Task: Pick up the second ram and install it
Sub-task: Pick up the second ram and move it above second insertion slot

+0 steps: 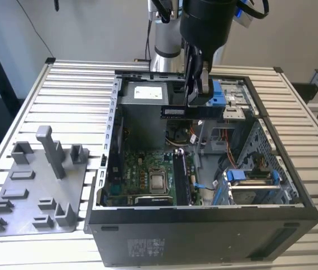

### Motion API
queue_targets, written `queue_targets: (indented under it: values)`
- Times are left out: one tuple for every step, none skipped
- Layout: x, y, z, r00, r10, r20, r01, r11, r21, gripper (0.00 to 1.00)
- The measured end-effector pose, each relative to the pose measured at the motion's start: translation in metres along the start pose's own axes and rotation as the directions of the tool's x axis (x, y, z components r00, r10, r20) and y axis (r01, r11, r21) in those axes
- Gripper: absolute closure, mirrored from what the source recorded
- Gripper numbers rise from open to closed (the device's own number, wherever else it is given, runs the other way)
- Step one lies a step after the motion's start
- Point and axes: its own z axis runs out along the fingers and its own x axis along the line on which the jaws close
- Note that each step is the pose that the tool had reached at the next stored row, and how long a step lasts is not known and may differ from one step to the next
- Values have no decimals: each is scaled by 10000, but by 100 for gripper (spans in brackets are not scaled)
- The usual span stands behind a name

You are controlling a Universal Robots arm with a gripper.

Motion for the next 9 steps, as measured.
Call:
queue_targets:
  values:
    - [-27,-1,3,10000,2,0,-2,10000,0,86]
    - [-59,0,7,10000,3,1,-3,10000,0,86]
    - [-93,1,9,10000,4,-1,-4,10000,0,86]
    - [-126,1,11,10000,4,-1,-4,10000,0,86]
    - [-161,2,13,10000,4,0,-4,10000,0,86]
    - [-198,2,16,10000,4,0,-4,10000,1,86]
    - [-234,3,19,10000,5,-1,-5,10000,0,86]
    - [-270,3,23,10000,4,-1,-4,10000,0,86]
    - [-302,4,26,10000,5,0,-5,10000,0,86]
